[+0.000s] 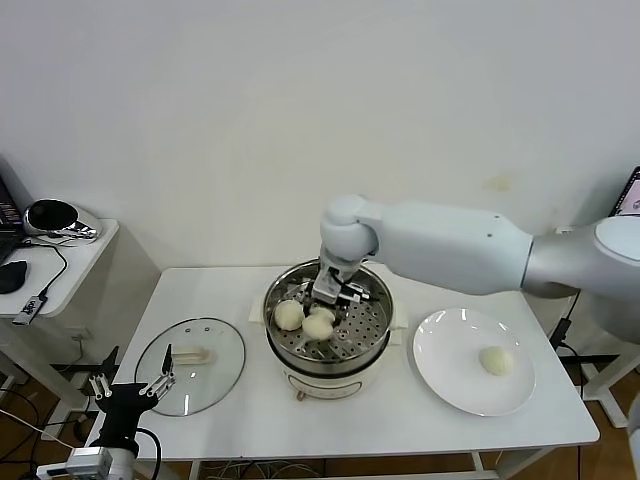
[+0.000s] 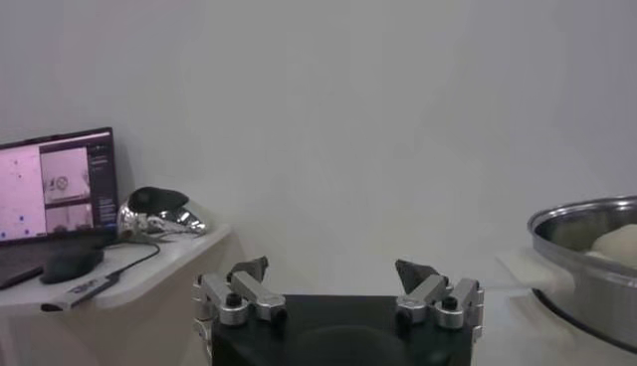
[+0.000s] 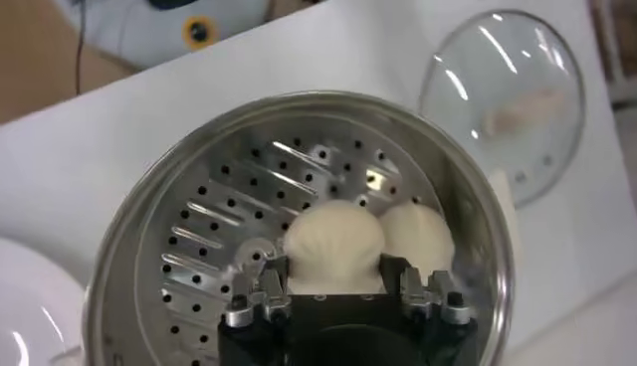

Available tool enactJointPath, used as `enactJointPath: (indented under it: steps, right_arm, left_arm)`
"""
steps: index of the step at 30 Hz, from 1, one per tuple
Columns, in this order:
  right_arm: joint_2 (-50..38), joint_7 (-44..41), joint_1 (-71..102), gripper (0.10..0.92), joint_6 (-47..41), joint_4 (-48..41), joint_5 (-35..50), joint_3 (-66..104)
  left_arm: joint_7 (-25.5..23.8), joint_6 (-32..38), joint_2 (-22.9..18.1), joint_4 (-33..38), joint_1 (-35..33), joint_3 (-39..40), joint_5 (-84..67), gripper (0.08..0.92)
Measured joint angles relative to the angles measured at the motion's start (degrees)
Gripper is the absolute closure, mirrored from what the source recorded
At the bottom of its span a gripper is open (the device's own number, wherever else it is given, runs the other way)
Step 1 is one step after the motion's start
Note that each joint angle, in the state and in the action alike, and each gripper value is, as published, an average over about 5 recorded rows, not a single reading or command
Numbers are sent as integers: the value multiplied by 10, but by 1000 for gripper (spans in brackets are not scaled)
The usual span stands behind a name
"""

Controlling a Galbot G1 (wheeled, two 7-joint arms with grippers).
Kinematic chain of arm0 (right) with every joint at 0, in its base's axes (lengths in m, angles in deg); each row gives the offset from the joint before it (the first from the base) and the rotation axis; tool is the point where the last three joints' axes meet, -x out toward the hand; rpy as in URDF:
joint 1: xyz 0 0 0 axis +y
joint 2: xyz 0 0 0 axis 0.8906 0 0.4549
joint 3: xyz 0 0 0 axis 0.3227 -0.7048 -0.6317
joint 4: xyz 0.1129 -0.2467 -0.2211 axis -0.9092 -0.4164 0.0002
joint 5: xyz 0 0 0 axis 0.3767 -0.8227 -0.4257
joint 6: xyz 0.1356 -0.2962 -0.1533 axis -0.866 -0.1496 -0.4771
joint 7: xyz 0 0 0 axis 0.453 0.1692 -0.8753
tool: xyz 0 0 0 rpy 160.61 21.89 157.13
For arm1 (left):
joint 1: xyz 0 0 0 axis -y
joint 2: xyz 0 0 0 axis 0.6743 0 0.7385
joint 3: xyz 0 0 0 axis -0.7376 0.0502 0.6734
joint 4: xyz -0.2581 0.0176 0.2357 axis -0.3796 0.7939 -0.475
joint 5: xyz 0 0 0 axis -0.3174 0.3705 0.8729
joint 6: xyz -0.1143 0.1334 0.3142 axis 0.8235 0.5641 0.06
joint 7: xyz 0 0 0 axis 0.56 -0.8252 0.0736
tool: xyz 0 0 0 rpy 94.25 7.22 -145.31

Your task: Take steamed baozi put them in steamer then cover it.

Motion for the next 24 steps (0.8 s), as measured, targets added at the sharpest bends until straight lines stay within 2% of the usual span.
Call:
enactJointPath:
  steps: [11, 19, 24]
  right_arm:
    - [1, -5, 7, 430, 51, 17, -29, -16]
    - [-12, -10, -2, 234, 59, 19, -31, -4]
    - [-38, -18, -22, 204, 35, 32, -7, 11]
  left_arm:
    - [1, 1, -4, -4, 2, 2, 1, 177]
    - [0, 1, 0, -3, 4, 3, 1, 177]
    - [0, 0, 6, -3, 4, 5, 1, 177]
